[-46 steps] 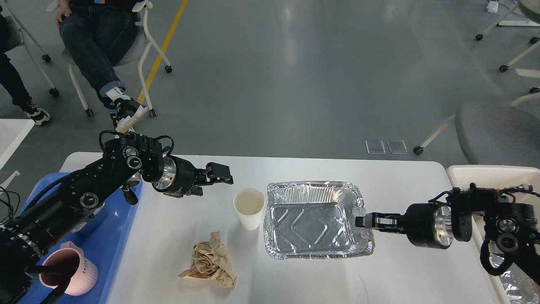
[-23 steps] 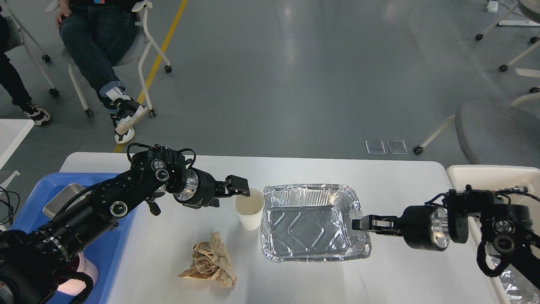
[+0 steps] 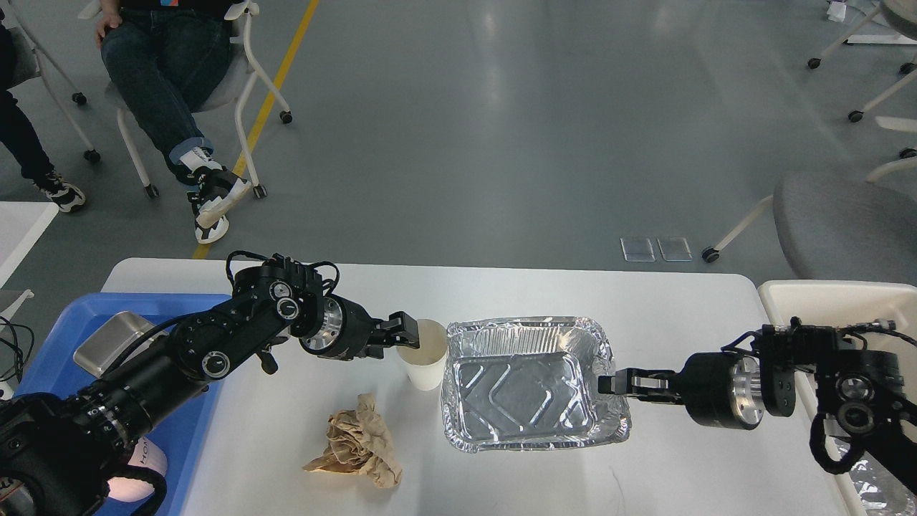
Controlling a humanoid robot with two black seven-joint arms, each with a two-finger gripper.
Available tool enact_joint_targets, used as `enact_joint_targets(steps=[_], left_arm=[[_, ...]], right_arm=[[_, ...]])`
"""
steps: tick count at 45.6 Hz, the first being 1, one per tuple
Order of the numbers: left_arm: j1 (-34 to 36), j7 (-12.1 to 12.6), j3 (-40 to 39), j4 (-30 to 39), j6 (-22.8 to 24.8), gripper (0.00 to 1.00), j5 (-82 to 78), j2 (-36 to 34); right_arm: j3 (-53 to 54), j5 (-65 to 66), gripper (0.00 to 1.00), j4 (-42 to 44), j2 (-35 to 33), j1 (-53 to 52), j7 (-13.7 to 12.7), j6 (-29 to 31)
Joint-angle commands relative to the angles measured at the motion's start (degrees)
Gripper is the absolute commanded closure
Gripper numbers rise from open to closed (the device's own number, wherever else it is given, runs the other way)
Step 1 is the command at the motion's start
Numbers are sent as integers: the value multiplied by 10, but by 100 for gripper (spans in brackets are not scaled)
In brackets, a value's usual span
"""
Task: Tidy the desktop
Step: 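Reach the left gripper to the white paper cup and grasp it, then lift the paper cup high with the left gripper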
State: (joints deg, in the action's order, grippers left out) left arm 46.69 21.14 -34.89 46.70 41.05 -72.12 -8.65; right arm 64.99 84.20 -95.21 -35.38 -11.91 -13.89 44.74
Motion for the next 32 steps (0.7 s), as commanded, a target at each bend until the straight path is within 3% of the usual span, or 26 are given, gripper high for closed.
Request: enact_joint_targets(steps=[1,5,12,22,32], left_arm=[[0,-5,0,-10,-4,61,-2,13],[2,-6,0,-23,-22,67,-7,21],[4,8,0,-24,-22,100,-7,20],[19,17,7,-22,-19,100,-5,6],[45,6,-17,-9,-7,100,26,-71]], right_arm=[[0,0,100,-1,1,4,0,0],[0,0,100,-1,1,4,0,0],[0,0,100,-1,1,5,0,-1],[0,1,100,-1,3,5,0,-1],[-5,1,100,2,11,5,-1,2]])
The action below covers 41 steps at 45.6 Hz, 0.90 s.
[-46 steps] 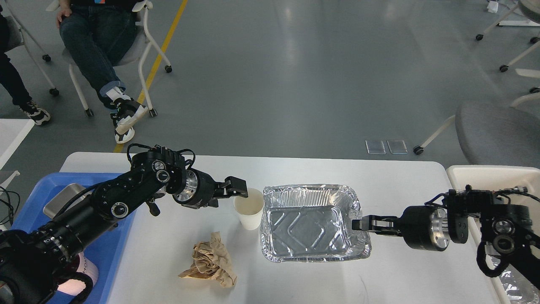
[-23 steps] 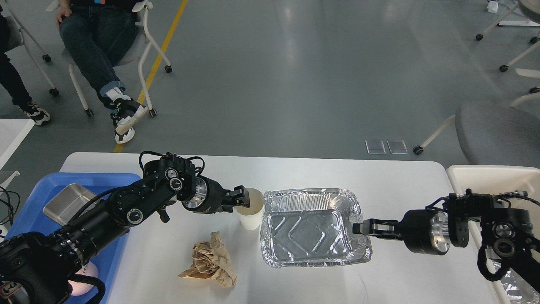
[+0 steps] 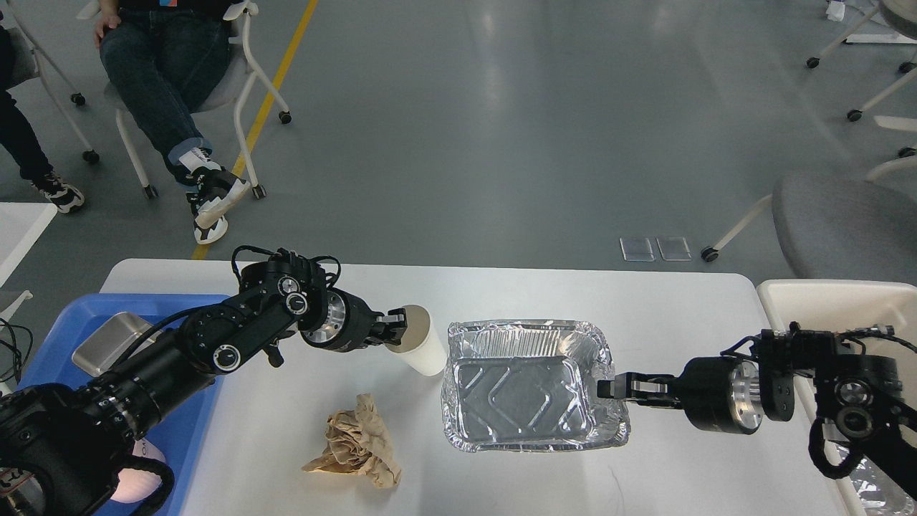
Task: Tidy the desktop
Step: 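Lift the paper cup high with the left gripper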
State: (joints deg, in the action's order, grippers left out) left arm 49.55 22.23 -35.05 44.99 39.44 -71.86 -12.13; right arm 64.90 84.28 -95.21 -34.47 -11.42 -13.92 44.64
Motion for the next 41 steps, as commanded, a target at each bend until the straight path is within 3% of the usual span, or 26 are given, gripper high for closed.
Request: enact_joint_targets(steps=[1,9,19,41], left_arm=[[19,-5,-19,9,11,100,32,-43],[76,-1,-60,32,39,100,114,-89],[152,4,-60,32,93,100,170,-87],[209,14,-53,34,136,100,180,62]], right_arm=[[-5,0,100,2,2,0,-1,3],[-7,4,100,6,7,-4,-2,2],[-7,3,100,22,46,-12,-21,3],[-26,5,100,35,71,-26,-37,3]])
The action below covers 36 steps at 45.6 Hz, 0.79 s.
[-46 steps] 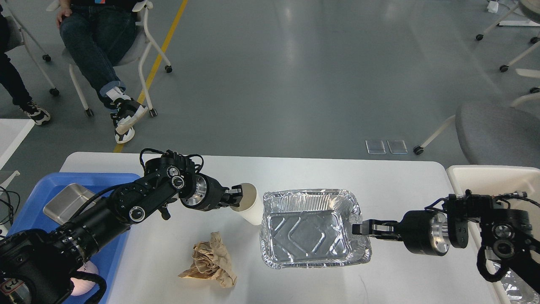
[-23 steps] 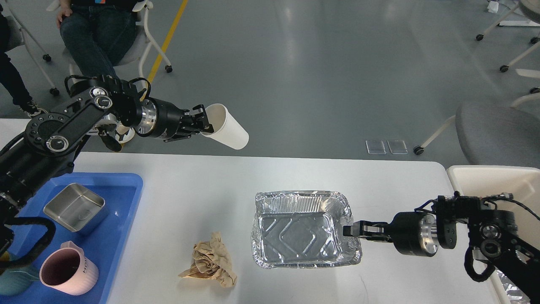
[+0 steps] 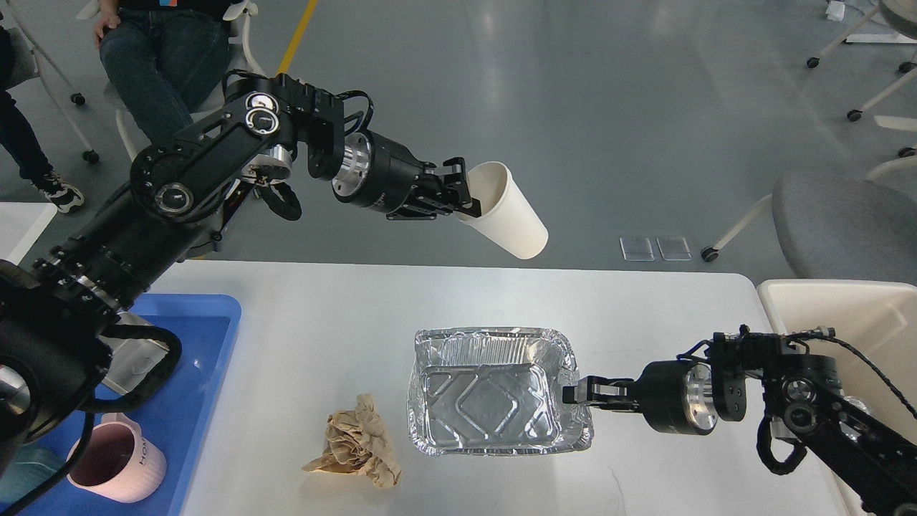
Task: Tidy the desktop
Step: 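Lift the paper cup high with the left gripper, then lower the paper cup into the foil tray and release it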
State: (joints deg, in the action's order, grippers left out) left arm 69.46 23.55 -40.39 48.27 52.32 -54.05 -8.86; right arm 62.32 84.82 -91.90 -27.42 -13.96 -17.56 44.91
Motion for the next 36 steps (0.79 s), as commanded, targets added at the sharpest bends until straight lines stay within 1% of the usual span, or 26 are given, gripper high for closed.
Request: enact_joint_targets(steps=[1,5,14,25,31,36], left_arm=[[12,2,0,2,10,100,2,36],[14,7,0,4,27,100,2,53],[13,19,2,10,27,98,2,66],[13,21,29,10,27,97,2,59],[12,26,32,10,27,97,1,53],[9,28,49,10,27,97,1,49]], right_arm=[[0,0,100,2,1,-2,-1,-1],[0,0,100,3,10,-8,-5,0],[0,0,100,10,18,-18,-9,0],[-1,3,100,14,18,-19,-10,-1],[0,3,100,26,18,-20,-10,-1],[0,3,100,27,18,-22,-11,-2]])
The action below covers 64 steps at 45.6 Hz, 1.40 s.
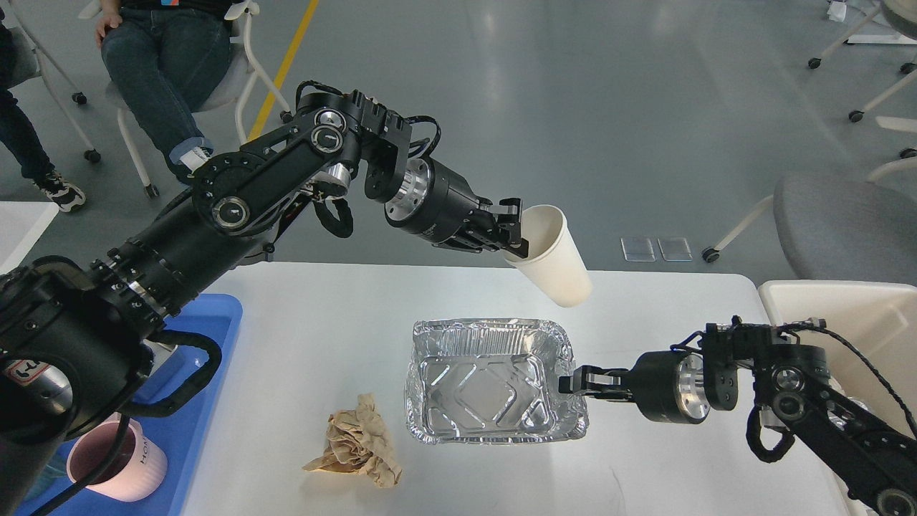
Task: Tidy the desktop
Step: 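Lower the paper cup into the foil tray and release it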
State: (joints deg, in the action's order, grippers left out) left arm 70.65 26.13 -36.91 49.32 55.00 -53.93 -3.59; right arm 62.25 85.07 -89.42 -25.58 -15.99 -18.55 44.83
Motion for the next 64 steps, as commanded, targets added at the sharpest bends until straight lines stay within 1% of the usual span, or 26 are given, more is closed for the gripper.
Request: enact_joint_targets(steps=[1,22,37,47,56,59,60,62,64], left_arm=[[-4,2,16,0,0,97,0,-3],[-15,6,85,-1,0,95,0,-5],[-23,7,96,-1,0,95,0,10],[-30,10,117,-1,0,93,-2,16],[-29,10,118,-1,0,91,-1,16],[-28,9,119,-2,0,87,-4,16],[-28,9,118,-2,0,82,-6,16],[-28,8,118,-3,0,68,-7,17],[-28,6,119,-2,0,56,-7,17]], right_arm=[[1,0,100,2,0,-4,-2,-1],[1,0,100,2,1,-12,-4,-3],[1,0,100,2,1,-12,-4,-3],[1,0,100,2,1,-12,-4,-3],[1,0,100,2,1,-12,-4,-3],[1,0,100,2,1,-12,-4,-3],[1,0,100,2,1,-12,-4,-3],[1,0,100,2,1,-12,-4,-3],[1,0,100,2,1,-12,-4,-3]])
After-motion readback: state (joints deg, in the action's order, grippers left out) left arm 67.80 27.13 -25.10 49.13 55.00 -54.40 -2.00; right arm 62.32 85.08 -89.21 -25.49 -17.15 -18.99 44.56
